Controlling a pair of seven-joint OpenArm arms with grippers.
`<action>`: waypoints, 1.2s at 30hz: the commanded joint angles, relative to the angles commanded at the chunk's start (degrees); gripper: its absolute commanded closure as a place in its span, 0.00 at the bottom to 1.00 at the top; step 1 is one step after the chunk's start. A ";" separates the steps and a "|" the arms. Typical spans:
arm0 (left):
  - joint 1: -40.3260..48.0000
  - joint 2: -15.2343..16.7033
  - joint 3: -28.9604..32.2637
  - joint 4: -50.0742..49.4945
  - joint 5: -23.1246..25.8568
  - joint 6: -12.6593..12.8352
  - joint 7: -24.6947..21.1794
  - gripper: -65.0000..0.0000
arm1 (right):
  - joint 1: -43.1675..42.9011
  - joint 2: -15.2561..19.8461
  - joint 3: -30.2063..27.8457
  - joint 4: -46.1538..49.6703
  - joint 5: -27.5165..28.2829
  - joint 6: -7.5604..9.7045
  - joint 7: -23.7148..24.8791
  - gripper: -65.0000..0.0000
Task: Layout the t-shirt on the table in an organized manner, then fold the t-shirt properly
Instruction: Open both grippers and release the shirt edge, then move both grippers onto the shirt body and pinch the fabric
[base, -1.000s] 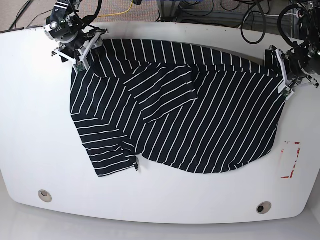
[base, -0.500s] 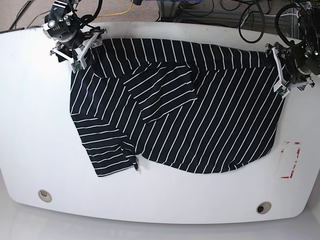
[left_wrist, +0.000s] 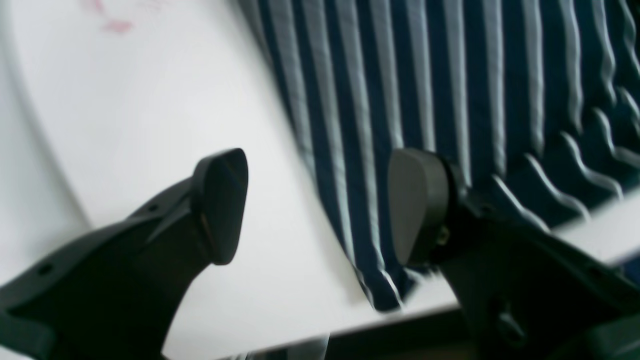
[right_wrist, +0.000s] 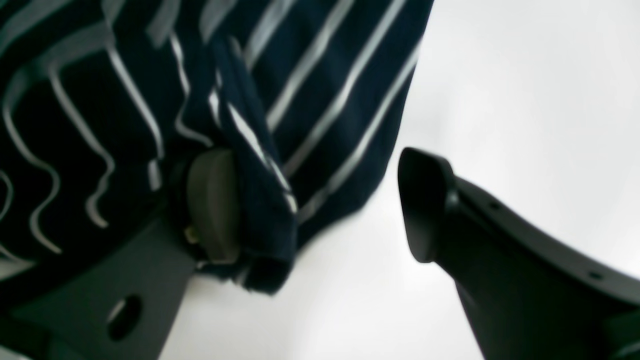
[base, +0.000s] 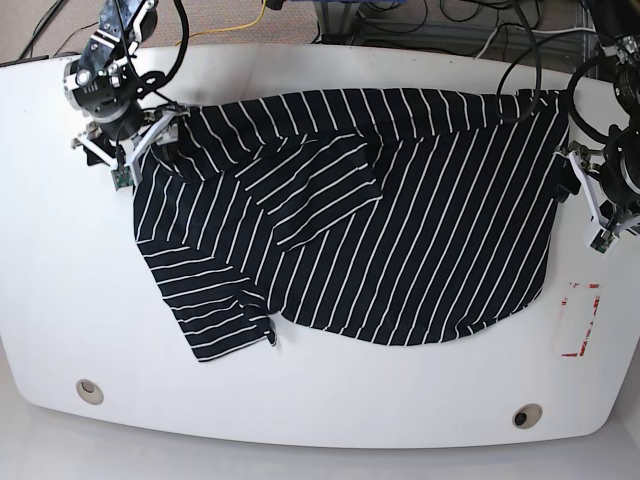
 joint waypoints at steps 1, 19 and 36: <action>-1.49 1.67 0.09 -0.09 2.46 0.00 0.00 0.39 | 2.73 0.00 0.00 -1.58 0.00 0.00 0.00 0.32; -4.48 10.64 10.90 -1.93 23.12 -0.35 -5.98 0.39 | 3.43 0.44 -0.26 -1.05 -9.05 0.00 -2.99 0.32; -3.43 10.99 10.90 -14.24 23.12 0.00 -15.03 0.39 | 10.20 -0.70 -0.26 -5.36 -5.36 0.00 -1.05 0.32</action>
